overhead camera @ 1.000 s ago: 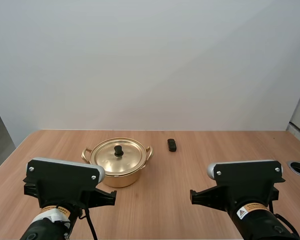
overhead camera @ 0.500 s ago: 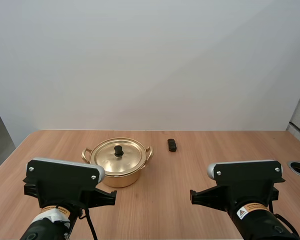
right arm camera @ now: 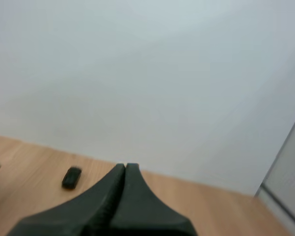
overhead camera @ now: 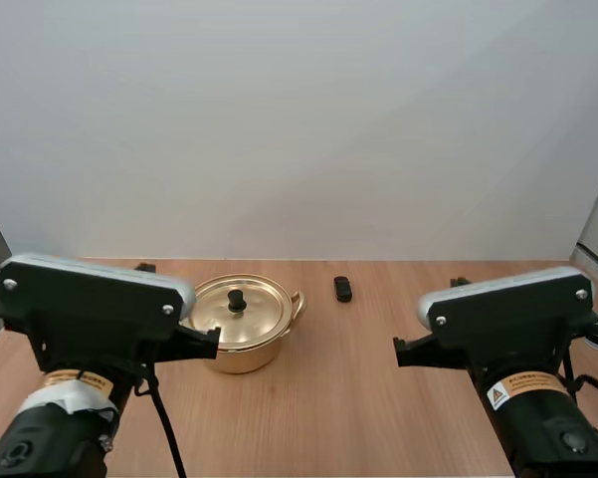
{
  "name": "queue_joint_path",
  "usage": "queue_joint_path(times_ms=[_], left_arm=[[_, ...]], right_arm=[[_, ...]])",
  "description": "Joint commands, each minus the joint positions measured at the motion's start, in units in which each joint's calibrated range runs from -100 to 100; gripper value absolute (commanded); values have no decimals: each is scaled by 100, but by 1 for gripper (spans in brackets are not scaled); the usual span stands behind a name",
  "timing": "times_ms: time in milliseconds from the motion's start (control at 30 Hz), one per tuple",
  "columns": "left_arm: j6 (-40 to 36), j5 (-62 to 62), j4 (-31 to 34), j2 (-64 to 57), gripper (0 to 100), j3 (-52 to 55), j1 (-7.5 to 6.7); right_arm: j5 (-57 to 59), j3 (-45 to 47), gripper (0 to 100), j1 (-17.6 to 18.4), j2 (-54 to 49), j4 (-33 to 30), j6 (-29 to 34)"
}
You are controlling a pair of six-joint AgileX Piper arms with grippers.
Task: Open the pot, put the car inside, and close it
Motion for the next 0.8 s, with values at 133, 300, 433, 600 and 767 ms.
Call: queue_joint_path(times_ms=[133, 300, 433, 600, 767], left_arm=[[-40, 1747, -1, 0, 0, -1824, 44], [-11, 1693, -12, 0, 0, -1867, 45], [690, 1947, -688, 601, 0, -1867, 45], [1523, 3223, -1394, 2460, 0, -2086, 45], [1972, 4034, -1610, 4436, 0, -2928, 45]], right_arm=[[2952, -1629, 0, 9, 0, -283, 65], [4585, -1977, 0, 9, 135, 914, -531], [4624, -1962, 0, 9, 686, 2386, -2159], [4759, -2058, 0, -39, 1952, 2591, -2428], [4900, -2318, 0, -76, 2837, 2851, -2381]])
